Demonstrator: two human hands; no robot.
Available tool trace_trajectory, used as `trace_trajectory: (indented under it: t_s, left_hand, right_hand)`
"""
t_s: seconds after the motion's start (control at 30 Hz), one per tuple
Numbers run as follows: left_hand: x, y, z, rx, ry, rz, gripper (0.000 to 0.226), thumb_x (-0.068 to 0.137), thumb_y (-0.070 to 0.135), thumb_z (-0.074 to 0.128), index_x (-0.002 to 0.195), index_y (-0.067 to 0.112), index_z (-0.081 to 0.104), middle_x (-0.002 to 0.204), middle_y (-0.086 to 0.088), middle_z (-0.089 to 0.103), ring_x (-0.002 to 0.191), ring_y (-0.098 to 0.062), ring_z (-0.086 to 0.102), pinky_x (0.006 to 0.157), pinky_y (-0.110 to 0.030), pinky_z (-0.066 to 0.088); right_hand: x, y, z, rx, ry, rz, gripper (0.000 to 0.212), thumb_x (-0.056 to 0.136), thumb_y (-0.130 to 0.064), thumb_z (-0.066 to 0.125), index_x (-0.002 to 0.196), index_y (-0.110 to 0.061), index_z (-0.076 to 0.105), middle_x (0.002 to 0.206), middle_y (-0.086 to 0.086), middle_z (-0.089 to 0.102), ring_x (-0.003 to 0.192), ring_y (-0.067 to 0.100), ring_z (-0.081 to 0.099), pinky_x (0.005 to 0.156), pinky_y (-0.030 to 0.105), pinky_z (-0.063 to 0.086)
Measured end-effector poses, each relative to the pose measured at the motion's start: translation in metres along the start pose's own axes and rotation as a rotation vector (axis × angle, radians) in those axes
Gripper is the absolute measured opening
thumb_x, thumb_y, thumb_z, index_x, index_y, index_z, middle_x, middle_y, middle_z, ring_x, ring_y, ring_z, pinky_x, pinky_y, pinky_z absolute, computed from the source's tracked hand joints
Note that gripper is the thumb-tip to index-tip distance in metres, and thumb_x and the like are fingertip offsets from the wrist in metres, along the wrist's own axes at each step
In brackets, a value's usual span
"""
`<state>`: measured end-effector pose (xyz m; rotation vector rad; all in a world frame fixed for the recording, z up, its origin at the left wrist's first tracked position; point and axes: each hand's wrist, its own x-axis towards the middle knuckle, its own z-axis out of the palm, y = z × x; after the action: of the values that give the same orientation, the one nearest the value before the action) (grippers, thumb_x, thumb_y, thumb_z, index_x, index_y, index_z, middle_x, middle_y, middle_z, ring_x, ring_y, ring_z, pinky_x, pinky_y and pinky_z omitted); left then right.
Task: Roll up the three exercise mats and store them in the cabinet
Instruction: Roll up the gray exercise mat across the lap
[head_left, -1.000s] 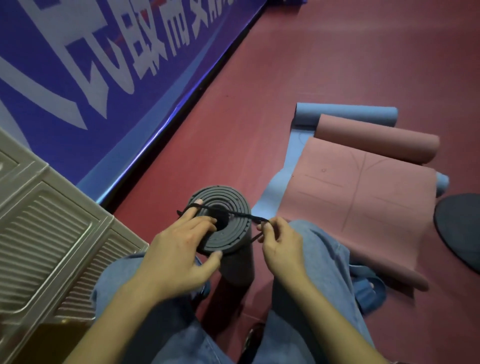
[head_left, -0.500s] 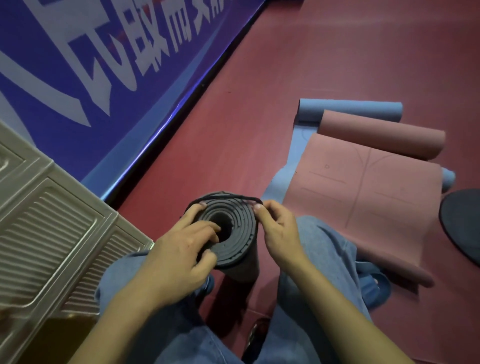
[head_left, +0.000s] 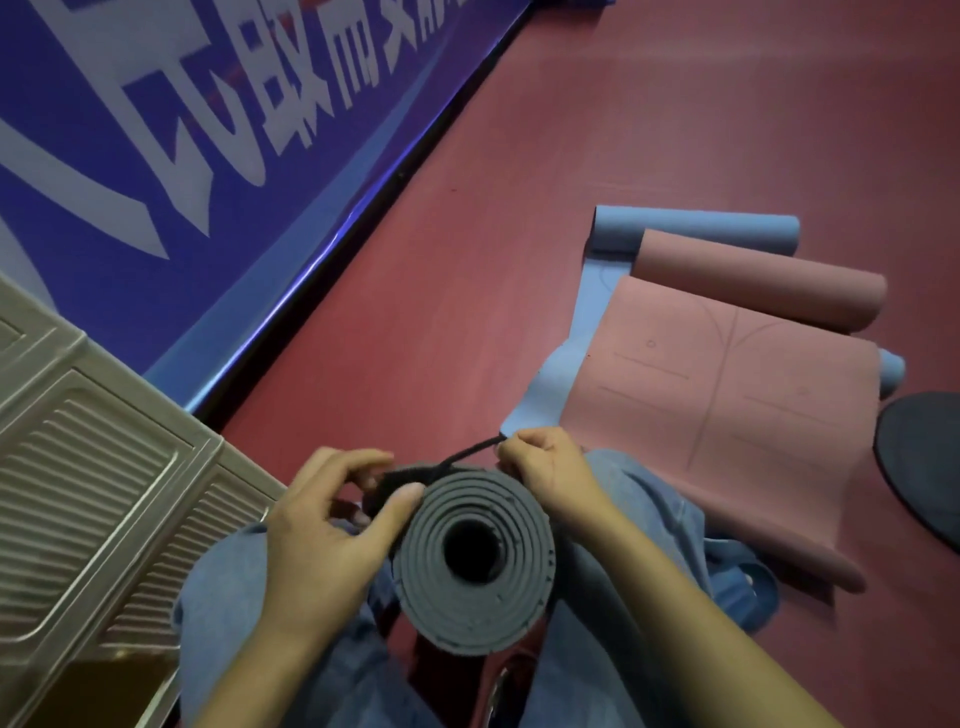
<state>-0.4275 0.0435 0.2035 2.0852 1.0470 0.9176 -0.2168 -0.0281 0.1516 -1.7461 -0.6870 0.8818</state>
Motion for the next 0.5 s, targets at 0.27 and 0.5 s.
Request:
trace_trajectory:
  t_s: [0.27, 0.5]
  left_hand:
    - [0.041, -0.004, -0.012, 0.248, -0.182, 0.090, 0.021, 0.090, 0.049, 0.070, 0.094, 0.031, 0.078, 0.089, 0.020, 0.069, 0.080, -0.003, 0.066, 0.072, -0.031, 0.056]
    - [0.034, 0.003, -0.019, 0.280, -0.240, 0.160, 0.028, 0.084, 0.056, 0.072, 0.095, 0.031, 0.078, 0.089, 0.023, 0.068, 0.083, -0.004, 0.067, 0.067, -0.032, 0.057]
  right_hand:
    - [0.013, -0.009, 0.015, -0.023, -0.055, -0.005, 0.042, 0.093, -0.020, 0.057, 0.054, -0.020, 0.041, 0.048, -0.013, 0.039, 0.048, 0.008, 0.034, 0.049, 0.024, 0.032]
    - [0.015, -0.004, 0.027, 0.006, -0.018, 0.015, 0.038, 0.093, -0.022, 0.061, 0.060, -0.012, 0.046, 0.053, -0.007, 0.040, 0.056, 0.012, 0.036, 0.053, 0.026, 0.033]
